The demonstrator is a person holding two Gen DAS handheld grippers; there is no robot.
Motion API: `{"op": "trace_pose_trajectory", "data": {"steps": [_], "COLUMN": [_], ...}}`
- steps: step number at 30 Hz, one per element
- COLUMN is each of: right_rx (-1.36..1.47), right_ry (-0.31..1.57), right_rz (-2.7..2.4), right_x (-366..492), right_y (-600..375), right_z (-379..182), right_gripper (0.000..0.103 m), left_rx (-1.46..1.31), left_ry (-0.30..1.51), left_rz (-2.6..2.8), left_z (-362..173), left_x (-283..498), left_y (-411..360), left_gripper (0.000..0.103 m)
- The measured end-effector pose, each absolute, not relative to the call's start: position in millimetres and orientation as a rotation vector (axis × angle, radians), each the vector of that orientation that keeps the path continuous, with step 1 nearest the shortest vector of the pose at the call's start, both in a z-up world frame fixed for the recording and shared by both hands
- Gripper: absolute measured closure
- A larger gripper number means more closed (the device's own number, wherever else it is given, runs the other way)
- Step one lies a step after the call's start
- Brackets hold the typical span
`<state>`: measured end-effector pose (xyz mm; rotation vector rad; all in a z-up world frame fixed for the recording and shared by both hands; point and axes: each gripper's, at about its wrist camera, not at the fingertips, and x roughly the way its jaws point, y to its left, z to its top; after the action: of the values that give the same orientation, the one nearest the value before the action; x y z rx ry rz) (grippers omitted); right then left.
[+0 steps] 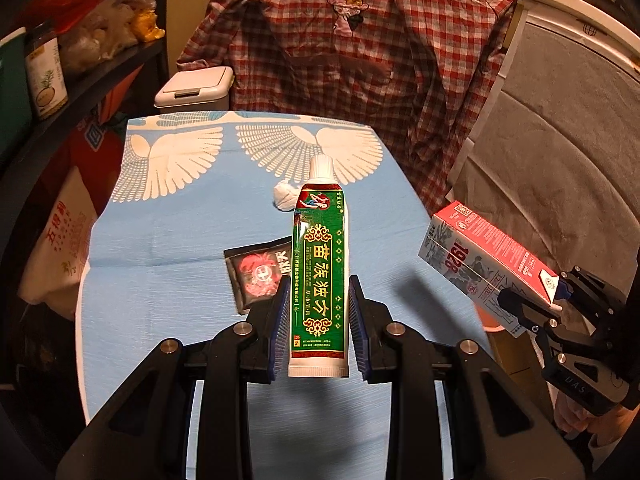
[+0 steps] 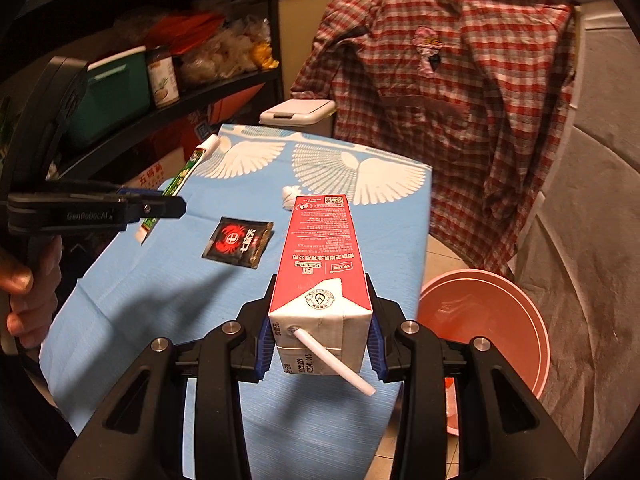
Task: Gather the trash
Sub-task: 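Carry the toothpaste tube with the left tool while the right tool carries the milk carton to the bucket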
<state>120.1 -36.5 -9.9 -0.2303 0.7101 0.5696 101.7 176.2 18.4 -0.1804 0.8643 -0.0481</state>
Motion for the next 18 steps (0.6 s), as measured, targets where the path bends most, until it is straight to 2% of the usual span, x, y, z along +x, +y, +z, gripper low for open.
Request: {"op": "trace_pose_trajectory", "data": {"steps": [18], "right_rx": [-0.097], "right_ry": [0.671], "right_rz": [0.423], "right_x": [135.2], "right_y": [-100.4], "right_z": [3.5], "right_gripper": [0.065], "left_rx": [-0.146], "left_ry": [0.842], "left_rz": [-0.098], "left_z": [19.2], "left_x": [115.7], "left_y": [123.3], "left_gripper": [0.075]}}
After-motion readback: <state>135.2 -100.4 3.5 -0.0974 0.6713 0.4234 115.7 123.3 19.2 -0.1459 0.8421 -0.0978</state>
